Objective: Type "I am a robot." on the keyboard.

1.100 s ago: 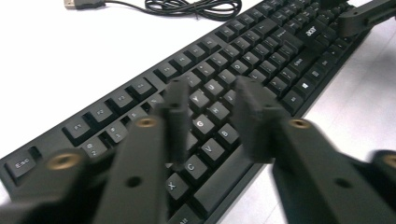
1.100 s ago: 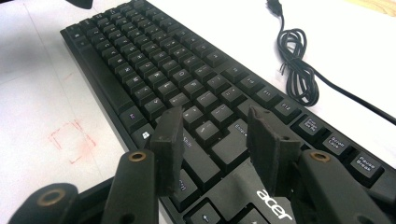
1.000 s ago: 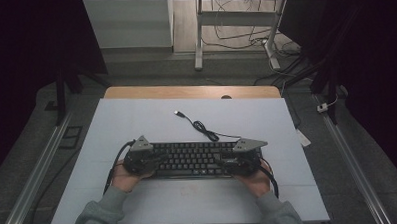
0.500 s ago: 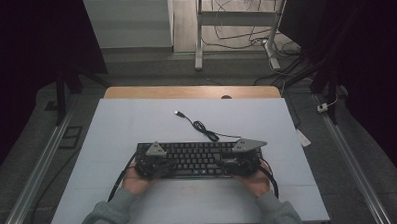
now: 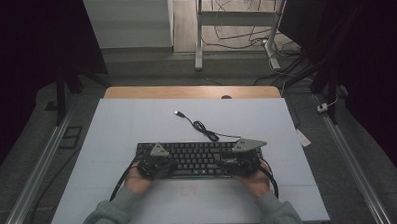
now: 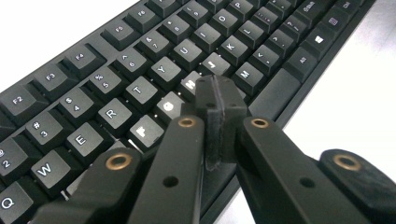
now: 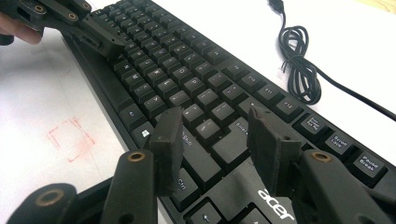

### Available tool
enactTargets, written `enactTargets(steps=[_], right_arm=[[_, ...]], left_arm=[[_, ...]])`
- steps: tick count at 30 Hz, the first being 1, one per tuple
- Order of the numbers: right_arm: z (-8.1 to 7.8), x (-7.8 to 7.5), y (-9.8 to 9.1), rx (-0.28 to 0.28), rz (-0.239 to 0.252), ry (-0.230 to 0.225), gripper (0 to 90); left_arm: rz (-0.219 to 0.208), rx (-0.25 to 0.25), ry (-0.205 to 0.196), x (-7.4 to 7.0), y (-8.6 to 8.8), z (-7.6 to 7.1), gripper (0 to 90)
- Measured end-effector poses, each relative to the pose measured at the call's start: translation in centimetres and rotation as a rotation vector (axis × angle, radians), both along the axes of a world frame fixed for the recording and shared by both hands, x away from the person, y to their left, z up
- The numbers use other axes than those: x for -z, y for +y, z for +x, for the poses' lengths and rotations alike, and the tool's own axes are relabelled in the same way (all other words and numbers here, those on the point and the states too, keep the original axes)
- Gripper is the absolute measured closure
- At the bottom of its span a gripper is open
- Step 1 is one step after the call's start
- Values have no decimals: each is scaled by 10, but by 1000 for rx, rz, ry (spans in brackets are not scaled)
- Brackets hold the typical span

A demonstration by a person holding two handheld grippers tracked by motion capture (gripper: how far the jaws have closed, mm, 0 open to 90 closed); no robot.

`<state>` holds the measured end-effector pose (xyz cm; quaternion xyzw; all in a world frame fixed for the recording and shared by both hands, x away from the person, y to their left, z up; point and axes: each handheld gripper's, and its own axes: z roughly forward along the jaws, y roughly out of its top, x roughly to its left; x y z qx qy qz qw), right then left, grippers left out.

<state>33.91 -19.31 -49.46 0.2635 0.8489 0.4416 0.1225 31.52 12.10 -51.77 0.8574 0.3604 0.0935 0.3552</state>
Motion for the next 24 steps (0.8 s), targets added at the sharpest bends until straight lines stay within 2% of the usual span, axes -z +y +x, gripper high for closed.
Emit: enactTargets(steps=[5,7,10,13,17,20,22,24], right_arm=[[0,0,0,1,0,-1,558],[0,0,0,1,0,-2,558],[0,-1,0,4,-4,-4,558],[0,-1,0,4,-4,-6,558],[0,-1,-1,4,1,-5,558],[0,-1,0,6,8,-5,558],[0,-1,0,5,-3,-6,557],[-1,-1,0,2,-2,-7,557]], left_arm=[[9,3,0,2,-1,1,886],[25,3,0,4,-3,1,887],[18,0,-2,3,-2,0,887],[-7,-4,-15,1,0,-1,887],[-45,-17,-49,-10,8,-4,886],[-71,-32,-57,-17,17,-8,878],[-91,-43,-55,-21,23,-10,810],[-105,-55,-55,-24,27,-12,700]])
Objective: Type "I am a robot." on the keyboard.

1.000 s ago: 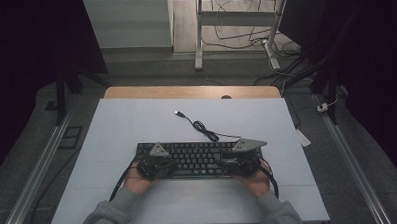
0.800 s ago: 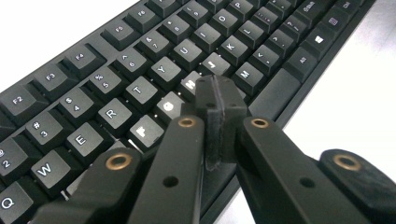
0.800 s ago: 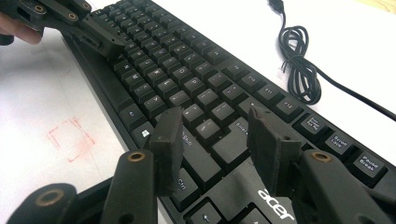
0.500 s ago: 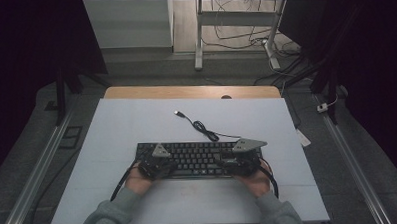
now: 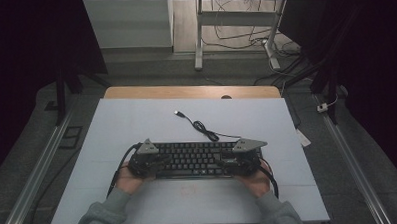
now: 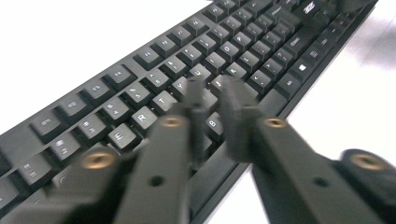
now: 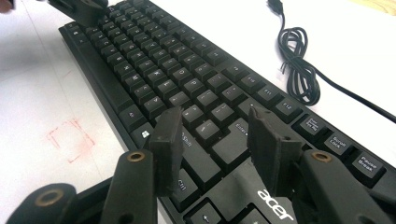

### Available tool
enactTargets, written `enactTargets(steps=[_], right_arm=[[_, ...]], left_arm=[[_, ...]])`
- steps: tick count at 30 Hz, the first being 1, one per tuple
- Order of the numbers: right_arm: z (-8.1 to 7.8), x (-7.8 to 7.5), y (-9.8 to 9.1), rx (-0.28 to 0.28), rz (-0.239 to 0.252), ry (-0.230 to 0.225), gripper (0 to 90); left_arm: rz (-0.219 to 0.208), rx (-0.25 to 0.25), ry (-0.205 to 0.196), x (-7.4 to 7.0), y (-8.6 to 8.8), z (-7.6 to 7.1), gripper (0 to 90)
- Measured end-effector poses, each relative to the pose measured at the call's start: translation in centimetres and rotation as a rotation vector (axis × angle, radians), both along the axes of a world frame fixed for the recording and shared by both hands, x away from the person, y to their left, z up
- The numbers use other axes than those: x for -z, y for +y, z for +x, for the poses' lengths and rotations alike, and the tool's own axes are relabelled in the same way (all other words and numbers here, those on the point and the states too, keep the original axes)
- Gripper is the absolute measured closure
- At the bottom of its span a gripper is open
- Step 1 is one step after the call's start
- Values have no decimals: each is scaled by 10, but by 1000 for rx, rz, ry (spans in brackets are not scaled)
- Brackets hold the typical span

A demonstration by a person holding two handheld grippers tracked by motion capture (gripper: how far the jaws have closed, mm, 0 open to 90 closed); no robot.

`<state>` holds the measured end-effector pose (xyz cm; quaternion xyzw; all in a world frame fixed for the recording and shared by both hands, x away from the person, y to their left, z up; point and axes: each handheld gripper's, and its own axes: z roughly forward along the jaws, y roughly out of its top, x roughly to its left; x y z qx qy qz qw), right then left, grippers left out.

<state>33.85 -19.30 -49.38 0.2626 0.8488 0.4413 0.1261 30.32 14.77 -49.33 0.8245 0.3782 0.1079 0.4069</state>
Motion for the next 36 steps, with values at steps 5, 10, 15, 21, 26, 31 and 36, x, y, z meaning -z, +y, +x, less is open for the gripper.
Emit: enactTargets(steps=[5,10,15,21,26,31,36], right_arm=[[0,0,0,-2,6,2,556],[0,0,0,1,0,1,555],[0,0,0,-1,5,2,553],[0,-1,1,1,15,-7,553],[1,-3,5,-8,23,-12,554],[3,-7,20,-25,32,-20,557],[8,-9,40,-40,8,-19,583]], left_arm=[[-6,-26,9,-2,7,-3,490],[-4,-51,18,-1,12,-3,414],[-7,-59,17,-1,15,-2,390],[-13,-62,22,-1,17,-1,376],[-7,-65,24,0,18,0,367],[2,-65,29,1,17,1,362],[12,-56,29,2,16,2,357]])
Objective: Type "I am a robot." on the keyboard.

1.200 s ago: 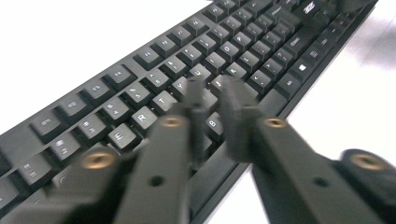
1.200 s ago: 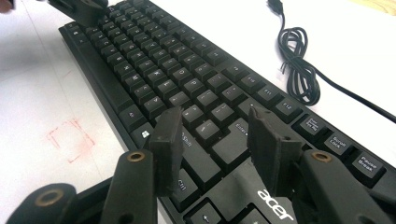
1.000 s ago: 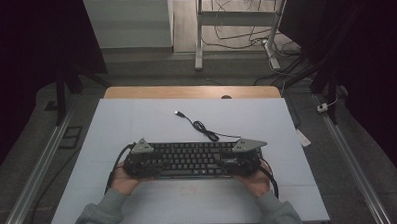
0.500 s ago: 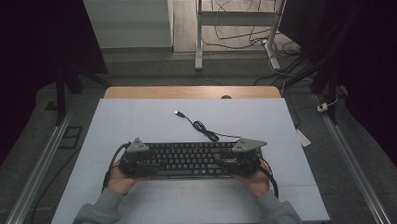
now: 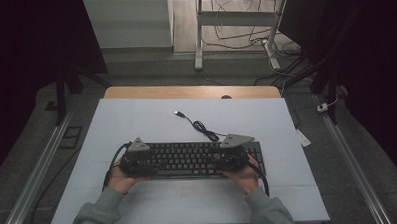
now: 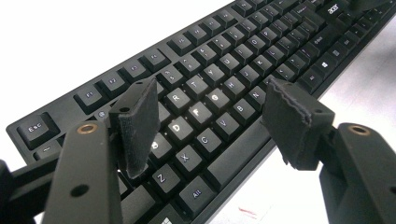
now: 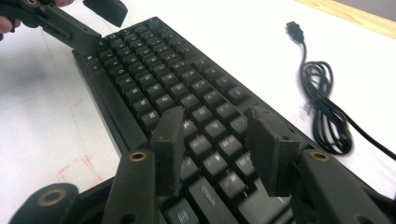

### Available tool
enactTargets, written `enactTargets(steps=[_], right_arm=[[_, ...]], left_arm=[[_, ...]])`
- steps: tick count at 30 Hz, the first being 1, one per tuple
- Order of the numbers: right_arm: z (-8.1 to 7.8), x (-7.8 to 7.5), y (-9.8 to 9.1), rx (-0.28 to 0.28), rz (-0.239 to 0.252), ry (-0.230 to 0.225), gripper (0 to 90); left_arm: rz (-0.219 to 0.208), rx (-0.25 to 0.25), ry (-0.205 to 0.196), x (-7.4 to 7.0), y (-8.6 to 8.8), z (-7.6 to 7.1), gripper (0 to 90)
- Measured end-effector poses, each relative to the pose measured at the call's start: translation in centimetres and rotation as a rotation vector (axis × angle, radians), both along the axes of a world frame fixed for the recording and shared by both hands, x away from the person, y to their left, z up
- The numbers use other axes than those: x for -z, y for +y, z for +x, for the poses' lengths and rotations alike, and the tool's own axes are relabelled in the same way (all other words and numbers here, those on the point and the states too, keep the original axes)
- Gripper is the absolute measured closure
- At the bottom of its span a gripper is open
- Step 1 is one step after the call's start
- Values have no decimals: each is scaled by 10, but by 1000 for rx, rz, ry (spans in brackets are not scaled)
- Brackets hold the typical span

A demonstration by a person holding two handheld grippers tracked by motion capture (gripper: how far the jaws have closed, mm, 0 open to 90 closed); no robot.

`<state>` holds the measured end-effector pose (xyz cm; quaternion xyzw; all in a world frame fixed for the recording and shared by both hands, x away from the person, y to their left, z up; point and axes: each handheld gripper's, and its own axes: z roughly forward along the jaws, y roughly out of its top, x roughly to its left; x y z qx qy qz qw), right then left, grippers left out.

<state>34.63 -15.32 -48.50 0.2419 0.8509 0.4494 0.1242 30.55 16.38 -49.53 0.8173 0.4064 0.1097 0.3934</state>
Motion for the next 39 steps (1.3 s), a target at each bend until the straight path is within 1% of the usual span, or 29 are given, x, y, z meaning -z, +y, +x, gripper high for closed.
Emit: enactTargets(steps=[3,10,12,13,27,32,33,37,39], right_arm=[[4,2,8,-3,-6,15,641],[13,3,21,-24,-10,41,843],[15,3,24,-26,-23,46,879],[16,4,25,-27,-23,47,889],[30,14,35,3,-57,78,895],[31,19,40,3,-56,92,895],[31,20,40,2,-69,94,895],[32,24,45,-6,-82,100,896],[32,26,46,-8,-79,106,895]], left_arm=[[-2,-2,0,0,0,0,357],[4,-1,0,1,1,1,354],[8,0,1,1,1,1,354],[10,0,2,2,0,1,353],[16,0,5,3,1,2,351],[17,-1,4,3,1,2,351],[18,-1,4,3,1,2,351],[20,2,5,3,1,2,351],[20,1,5,3,1,2,351]])
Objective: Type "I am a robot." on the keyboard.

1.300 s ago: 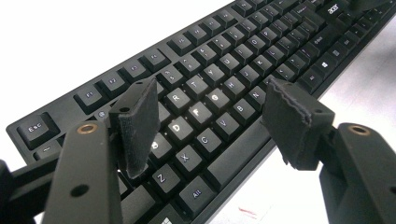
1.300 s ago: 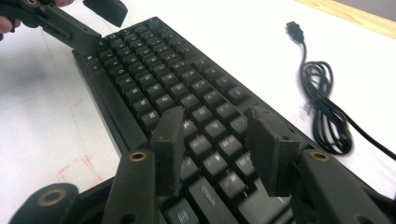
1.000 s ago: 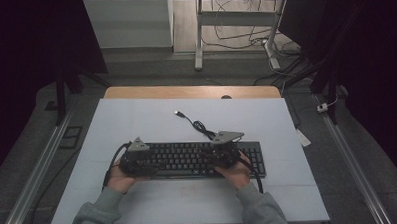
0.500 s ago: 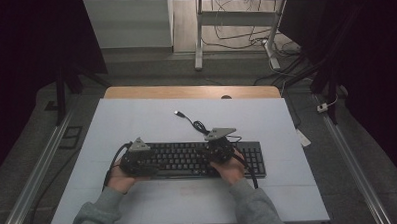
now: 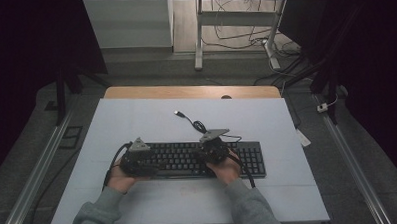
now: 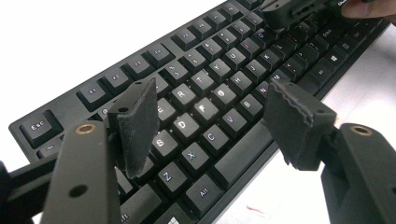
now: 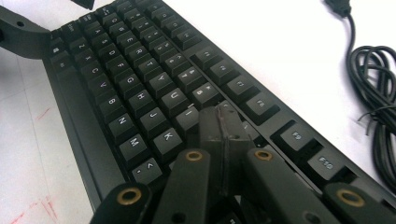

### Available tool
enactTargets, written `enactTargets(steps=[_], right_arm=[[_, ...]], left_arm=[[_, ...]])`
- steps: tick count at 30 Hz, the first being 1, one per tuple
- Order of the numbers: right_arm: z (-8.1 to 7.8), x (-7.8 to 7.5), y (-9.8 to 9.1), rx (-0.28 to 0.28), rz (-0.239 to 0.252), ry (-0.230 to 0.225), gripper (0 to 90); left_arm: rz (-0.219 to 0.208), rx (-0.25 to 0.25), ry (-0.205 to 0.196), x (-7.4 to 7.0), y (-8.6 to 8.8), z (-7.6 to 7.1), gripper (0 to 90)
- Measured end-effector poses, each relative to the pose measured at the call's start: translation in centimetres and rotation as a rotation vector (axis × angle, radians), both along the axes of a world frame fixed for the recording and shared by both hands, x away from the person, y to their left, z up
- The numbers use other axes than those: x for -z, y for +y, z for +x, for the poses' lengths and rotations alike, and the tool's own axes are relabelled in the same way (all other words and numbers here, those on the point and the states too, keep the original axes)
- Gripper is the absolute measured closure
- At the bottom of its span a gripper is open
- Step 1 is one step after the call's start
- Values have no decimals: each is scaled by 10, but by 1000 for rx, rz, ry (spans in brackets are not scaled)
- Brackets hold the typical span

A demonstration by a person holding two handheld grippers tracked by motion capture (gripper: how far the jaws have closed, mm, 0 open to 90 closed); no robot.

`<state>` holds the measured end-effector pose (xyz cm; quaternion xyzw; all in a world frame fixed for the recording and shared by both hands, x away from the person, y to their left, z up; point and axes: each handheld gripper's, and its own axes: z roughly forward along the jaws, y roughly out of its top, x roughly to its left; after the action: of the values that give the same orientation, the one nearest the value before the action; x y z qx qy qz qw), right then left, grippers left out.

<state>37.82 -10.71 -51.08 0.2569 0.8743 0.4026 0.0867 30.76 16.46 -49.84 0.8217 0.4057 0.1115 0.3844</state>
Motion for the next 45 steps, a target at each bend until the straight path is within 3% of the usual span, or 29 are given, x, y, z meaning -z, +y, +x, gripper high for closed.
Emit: enactTargets(steps=[8,17,25,32,40,45], right_arm=[[2,4,7,-8,1,2,895],[2,6,11,-5,-33,-5,897],[-2,-3,7,-9,-2,-27,897],[-11,-14,-12,-2,30,-43,882],[-25,-21,-45,32,66,-68,705],[-33,-22,-63,44,84,-78,649]], left_arm=[[-1,-1,-4,0,1,0,351],[1,0,-4,0,2,0,351],[1,-3,-7,0,2,0,351],[2,-6,-10,0,2,-1,350],[3,-12,-7,1,2,1,349],[0,-19,-11,1,2,1,347]])
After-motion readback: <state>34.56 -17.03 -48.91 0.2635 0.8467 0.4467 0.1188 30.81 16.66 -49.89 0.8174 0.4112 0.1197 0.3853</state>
